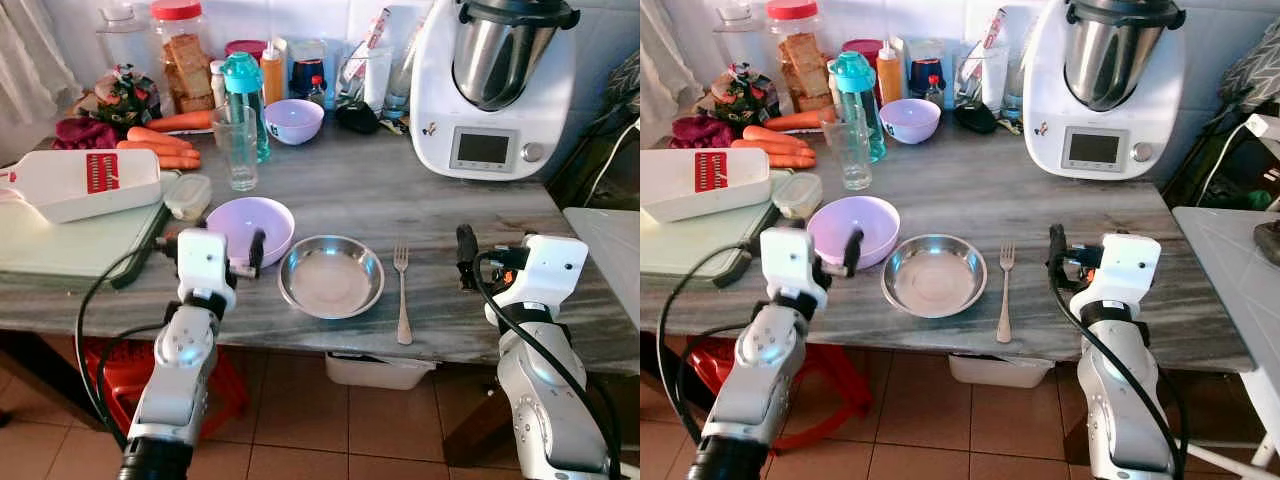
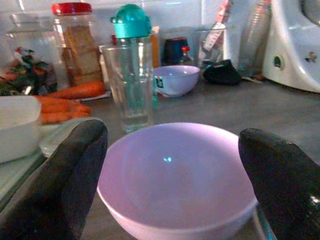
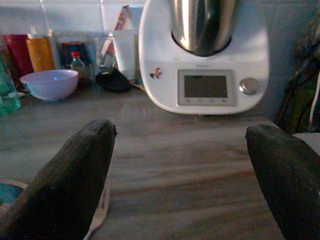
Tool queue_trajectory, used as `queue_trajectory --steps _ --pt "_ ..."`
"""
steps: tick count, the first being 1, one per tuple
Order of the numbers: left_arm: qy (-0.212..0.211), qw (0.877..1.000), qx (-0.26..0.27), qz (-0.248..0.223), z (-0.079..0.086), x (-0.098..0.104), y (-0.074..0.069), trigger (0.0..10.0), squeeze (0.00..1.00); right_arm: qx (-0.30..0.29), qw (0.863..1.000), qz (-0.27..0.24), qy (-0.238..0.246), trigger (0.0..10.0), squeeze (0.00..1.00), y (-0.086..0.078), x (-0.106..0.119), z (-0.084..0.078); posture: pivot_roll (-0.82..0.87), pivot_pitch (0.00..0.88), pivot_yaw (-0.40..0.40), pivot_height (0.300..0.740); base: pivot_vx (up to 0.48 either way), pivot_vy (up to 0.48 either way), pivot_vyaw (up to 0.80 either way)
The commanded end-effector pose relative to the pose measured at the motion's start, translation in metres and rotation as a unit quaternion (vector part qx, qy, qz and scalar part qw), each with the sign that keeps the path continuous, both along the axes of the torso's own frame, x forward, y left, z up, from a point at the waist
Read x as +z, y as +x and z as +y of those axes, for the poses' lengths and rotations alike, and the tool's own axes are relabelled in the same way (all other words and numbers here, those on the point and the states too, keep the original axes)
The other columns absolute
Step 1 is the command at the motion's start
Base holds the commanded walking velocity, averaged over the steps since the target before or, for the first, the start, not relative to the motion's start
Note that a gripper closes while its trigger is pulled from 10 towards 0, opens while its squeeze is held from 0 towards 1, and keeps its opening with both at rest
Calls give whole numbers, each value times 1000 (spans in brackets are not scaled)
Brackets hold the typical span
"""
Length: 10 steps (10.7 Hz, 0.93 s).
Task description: Setting the table
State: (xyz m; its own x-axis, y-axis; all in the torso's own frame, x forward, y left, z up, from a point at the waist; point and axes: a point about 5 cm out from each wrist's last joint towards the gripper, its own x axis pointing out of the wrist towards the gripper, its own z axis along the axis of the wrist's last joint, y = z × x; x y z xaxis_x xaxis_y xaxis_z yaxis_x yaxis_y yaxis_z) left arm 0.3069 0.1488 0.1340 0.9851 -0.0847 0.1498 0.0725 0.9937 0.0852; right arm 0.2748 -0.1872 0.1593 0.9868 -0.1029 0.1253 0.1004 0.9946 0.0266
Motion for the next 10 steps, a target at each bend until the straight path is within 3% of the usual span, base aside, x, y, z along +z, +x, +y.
queue_trajectory --steps 1,3,6,10 --pt "5 1000 10 -13 0 7 4 10000 0 -1 1000 -7 -1 10000 0 -2 4 0 -18 0 -5 740 0 0 -575" --pt "14 1000 14 -17 -2 7 6 10000 0 -5 1000 -5 0 10000 0 -3 2 -1 -21 0 -5 740 0 0 -541" --pt "18 1000 10 -10 -8 3 10 10000 0 4 1000 0 -6 10000 0 2 -1 -2 -28 0 -11 740 0 0 0" --pt "35 999 0 0 -7 -4 8 10000 0 22 999 10 25 10000 0 -3 -12 4 -14 0 -3 740 -281 0 0"
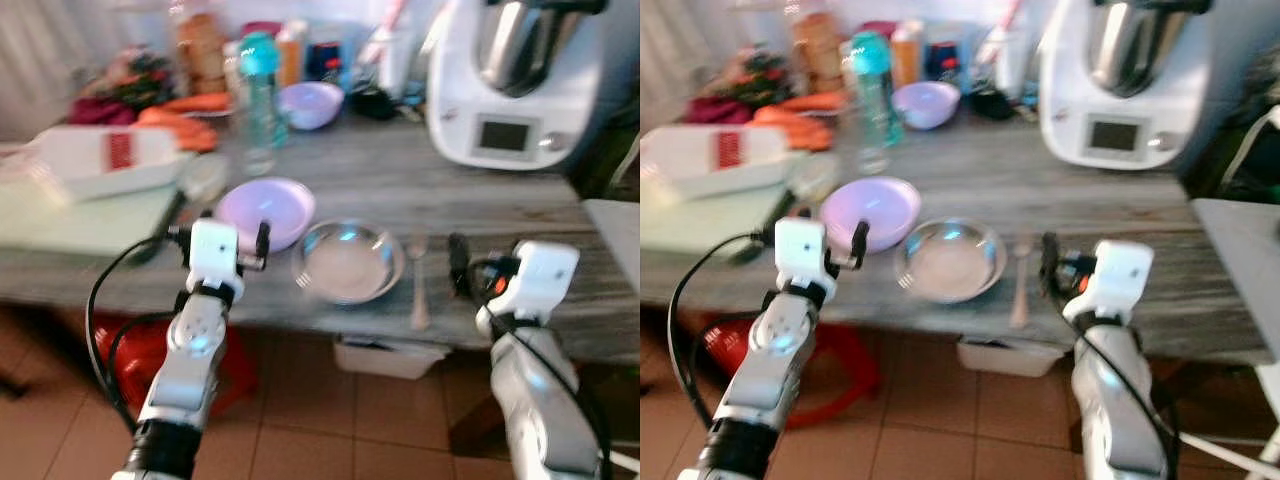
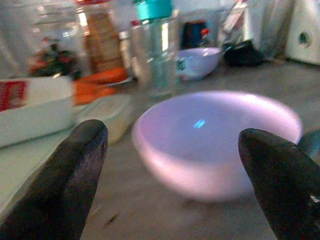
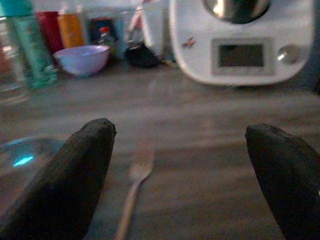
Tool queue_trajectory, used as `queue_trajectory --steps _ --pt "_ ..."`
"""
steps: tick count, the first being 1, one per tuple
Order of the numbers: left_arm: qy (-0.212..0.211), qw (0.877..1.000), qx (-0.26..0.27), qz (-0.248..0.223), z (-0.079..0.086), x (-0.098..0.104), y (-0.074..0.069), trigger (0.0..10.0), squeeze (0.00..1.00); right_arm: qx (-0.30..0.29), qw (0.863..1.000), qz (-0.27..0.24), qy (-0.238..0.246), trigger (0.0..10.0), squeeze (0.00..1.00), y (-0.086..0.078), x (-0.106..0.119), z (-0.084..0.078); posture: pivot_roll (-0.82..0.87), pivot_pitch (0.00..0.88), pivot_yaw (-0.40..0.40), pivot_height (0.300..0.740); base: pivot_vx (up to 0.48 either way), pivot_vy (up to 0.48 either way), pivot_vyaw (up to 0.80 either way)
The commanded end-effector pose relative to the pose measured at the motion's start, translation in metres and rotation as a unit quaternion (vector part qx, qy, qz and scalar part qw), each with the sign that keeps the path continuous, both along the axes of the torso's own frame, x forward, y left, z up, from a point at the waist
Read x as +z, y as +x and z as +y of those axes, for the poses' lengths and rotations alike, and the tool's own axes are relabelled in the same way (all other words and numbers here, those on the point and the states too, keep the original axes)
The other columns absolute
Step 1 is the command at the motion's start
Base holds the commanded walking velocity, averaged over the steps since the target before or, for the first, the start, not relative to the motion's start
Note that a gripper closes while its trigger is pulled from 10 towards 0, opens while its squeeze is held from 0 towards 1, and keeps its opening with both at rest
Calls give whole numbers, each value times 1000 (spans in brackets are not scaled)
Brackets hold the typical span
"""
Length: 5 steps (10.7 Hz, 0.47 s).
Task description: Setting the table
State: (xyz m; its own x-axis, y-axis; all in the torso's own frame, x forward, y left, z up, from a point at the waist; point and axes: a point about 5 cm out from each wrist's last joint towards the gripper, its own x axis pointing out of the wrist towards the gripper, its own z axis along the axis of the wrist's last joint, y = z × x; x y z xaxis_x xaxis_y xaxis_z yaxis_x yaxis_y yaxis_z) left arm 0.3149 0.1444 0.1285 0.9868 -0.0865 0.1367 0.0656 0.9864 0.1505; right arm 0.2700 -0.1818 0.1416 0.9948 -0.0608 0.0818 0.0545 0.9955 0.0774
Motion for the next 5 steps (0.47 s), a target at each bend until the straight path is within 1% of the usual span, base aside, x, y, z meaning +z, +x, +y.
queue_trajectory --steps 1,3,5 --pt "12 1000 -4 3 2 -4 -3 10000 0 5 1000 -13 -4 10000 0 -5 2 -1 -10 0 4 740 -300 0 0" --pt "29 999 2 18 16 -13 -14 10000 0 7 1000 -6 -15 10000 0 -18 -7 -4 -3 0 14 740 -313 0 0" --pt "35 999 5 27 21 -18 -21 10000 0 0 1000 3 -19 10000 0 -23 -13 -8 -3 0 17 740 -324 0 0"
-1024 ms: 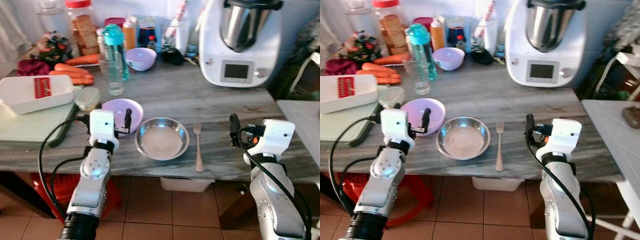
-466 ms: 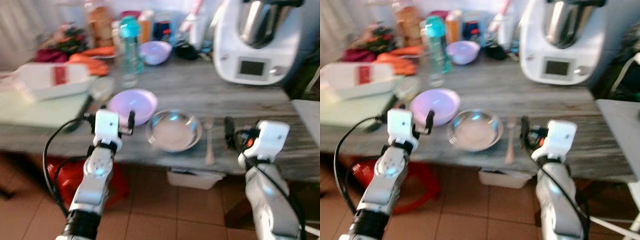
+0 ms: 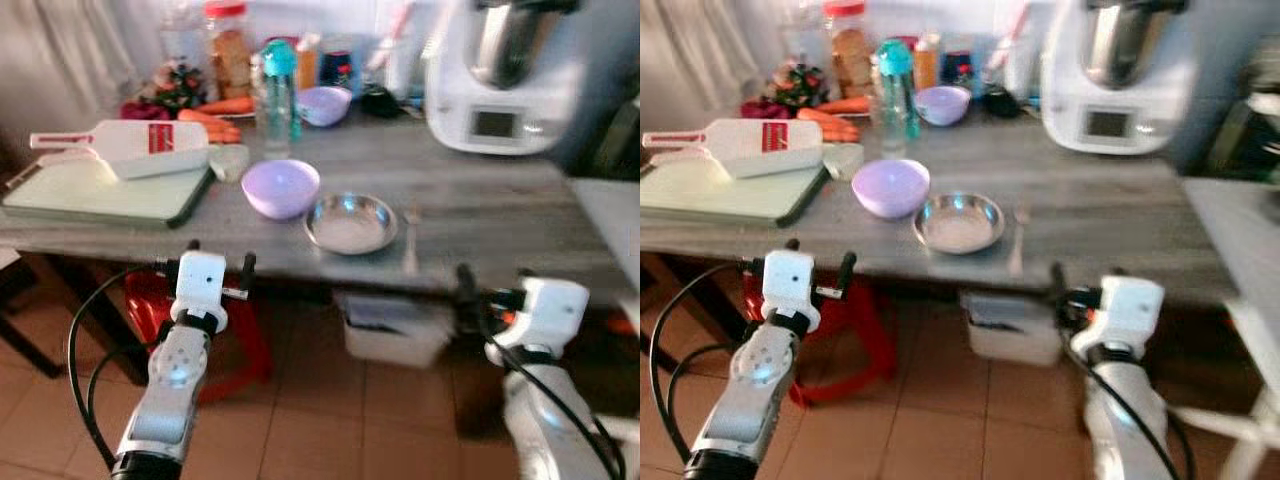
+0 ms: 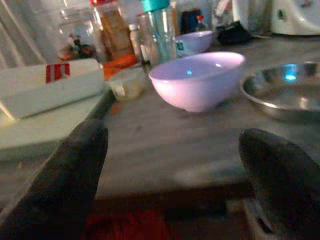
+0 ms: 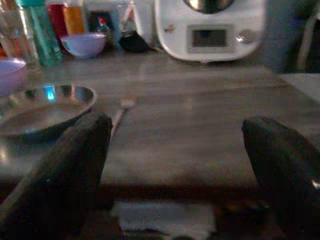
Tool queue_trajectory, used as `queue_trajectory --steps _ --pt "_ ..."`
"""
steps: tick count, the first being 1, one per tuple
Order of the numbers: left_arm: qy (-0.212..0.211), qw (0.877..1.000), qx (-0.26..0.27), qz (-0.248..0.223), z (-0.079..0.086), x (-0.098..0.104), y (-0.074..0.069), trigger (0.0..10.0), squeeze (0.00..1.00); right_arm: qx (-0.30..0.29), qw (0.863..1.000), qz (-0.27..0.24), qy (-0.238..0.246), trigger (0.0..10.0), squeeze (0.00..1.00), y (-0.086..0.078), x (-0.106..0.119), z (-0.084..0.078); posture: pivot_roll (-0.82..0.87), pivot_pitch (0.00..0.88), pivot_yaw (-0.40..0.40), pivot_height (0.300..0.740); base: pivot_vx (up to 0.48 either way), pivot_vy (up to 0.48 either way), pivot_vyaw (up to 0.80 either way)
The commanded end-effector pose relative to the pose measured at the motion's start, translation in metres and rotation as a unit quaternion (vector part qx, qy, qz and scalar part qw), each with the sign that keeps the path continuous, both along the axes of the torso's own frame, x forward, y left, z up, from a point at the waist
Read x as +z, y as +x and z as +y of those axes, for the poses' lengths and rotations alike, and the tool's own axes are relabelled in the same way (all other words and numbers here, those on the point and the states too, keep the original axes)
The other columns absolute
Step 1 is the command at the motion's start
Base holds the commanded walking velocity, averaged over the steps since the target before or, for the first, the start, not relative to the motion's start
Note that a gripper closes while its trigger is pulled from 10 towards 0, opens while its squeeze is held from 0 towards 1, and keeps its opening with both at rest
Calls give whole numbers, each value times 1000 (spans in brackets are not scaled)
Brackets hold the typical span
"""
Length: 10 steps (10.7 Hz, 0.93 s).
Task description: Setting the table
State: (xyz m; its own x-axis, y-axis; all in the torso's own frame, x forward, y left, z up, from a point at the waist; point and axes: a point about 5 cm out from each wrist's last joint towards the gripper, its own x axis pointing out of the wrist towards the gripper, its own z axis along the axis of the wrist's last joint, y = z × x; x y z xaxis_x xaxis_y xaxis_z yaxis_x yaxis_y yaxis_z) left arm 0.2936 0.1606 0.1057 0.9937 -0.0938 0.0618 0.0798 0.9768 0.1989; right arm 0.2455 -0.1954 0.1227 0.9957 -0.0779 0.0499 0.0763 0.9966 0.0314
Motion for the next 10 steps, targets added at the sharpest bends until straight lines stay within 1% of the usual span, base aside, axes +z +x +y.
queue_trajectory --steps 1,2,4,5,7,8,10 --pt "6 1000 3 -7 2 4 -1 10000 0 7 1000 -10 1 10000 0 1 4 4 0 0 16 740 -326 0 0" --pt "2 1000 -2 -8 -2 6 -2 10000 0 5 1000 -13 2 10000 0 1 5 4 3 0 18 740 -330 0 0" --pt "-3 1000 -7 -3 -5 5 -6 10000 0 3 1000 -9 5 10000 0 -4 2 6 1 0 19 740 -326 0 0" --pt "1 1000 -14 -8 -6 6 -8 10000 0 2 1000 -9 7 10000 0 -6 2 6 2 0 16 740 -240 0 0" --pt "-6 999 -34 -22 -8 11 -8 10000 0 0 1000 -11 7 10000 0 -4 3 7 4 0 18 740 0 0 0" --pt "-11 999 -33 -31 -8 17 -7 10000 0 -6 1000 -20 5 10000 0 0 8 6 6 0 6 740 0 0 0" --pt "-22 999 -36 -26 -11 15 -9 10000 0 0 1000 -20 8 10000 0 3 9 7 10 0 1 740 0 0 0"
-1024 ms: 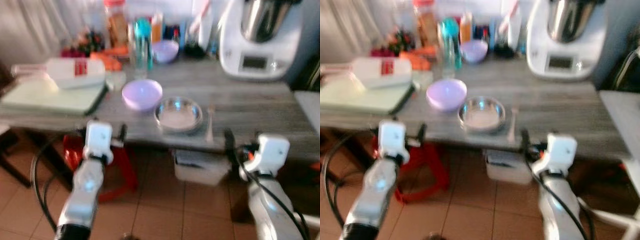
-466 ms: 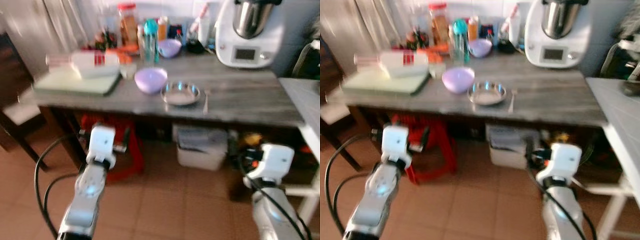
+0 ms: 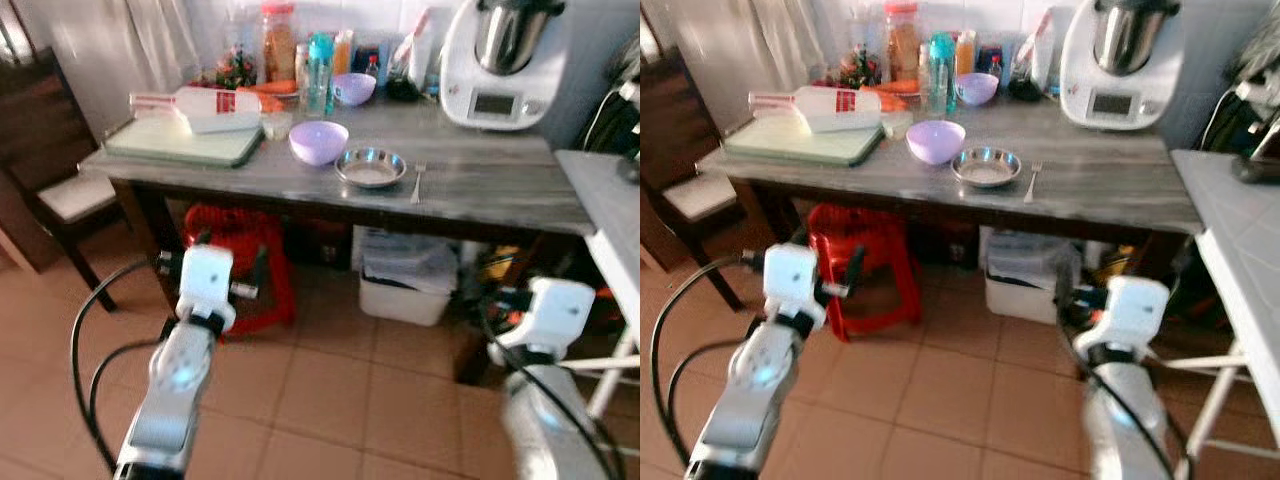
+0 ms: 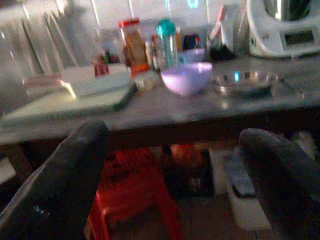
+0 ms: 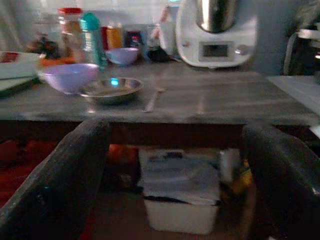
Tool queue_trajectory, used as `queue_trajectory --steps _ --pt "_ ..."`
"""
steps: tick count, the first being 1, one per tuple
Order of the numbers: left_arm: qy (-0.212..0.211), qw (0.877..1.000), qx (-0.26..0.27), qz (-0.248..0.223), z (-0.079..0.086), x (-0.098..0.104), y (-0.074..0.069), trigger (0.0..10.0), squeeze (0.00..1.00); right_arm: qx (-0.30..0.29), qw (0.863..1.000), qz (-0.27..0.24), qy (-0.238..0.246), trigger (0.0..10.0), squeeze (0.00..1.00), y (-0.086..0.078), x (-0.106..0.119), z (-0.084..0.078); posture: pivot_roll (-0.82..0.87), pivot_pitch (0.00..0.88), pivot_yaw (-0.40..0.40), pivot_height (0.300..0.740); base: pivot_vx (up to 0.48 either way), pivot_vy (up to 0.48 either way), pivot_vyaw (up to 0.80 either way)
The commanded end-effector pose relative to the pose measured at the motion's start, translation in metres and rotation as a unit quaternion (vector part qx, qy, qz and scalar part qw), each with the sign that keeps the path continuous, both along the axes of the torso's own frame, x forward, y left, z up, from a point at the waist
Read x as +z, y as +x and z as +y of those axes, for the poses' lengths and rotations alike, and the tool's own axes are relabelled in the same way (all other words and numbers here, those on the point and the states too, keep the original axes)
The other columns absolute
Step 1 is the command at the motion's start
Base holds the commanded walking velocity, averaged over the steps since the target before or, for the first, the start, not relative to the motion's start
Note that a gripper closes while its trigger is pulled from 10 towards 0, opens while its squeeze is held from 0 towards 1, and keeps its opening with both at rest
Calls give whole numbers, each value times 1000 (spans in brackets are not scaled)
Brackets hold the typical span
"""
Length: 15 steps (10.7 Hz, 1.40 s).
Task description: Setting the table
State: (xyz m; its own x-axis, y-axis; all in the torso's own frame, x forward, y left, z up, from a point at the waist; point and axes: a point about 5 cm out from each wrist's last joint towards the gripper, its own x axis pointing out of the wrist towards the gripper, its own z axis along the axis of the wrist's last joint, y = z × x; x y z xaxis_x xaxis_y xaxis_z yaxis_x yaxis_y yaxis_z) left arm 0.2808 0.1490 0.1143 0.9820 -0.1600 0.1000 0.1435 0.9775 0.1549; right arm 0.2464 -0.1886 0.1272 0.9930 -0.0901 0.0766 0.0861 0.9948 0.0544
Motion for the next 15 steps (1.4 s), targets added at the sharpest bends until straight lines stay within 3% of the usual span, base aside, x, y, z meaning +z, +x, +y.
queue_trajectory --steps 1,5,7,10,15 --pt "-5 1000 -6 -7 -4 5 1 10000 0 6 1000 -3 1 10000 0 4 3 3 7 0 1 740 0 0 0" --pt "-11 1000 -16 -11 -9 8 7 10000 0 5 1000 -13 0 10000 0 10 10 2 -8 0 -1 740 0 -266 -200" --pt "0 1000 -11 5 0 -4 -5 10000 0 9 1000 -13 13 10000 0 0 6 5 -6 0 5 740 0 -302 -216" --pt "22 999 11 35 19 -21 -26 10000 0 13 1000 19 -6 10000 0 -23 -12 5 4 3 0 740 0 -294 0" --pt "8 1000 -1 14 9 -7 -19 10000 0 12 1000 -5 -22 10000 0 -15 3 1 0 13 0 740 0 -296 0"
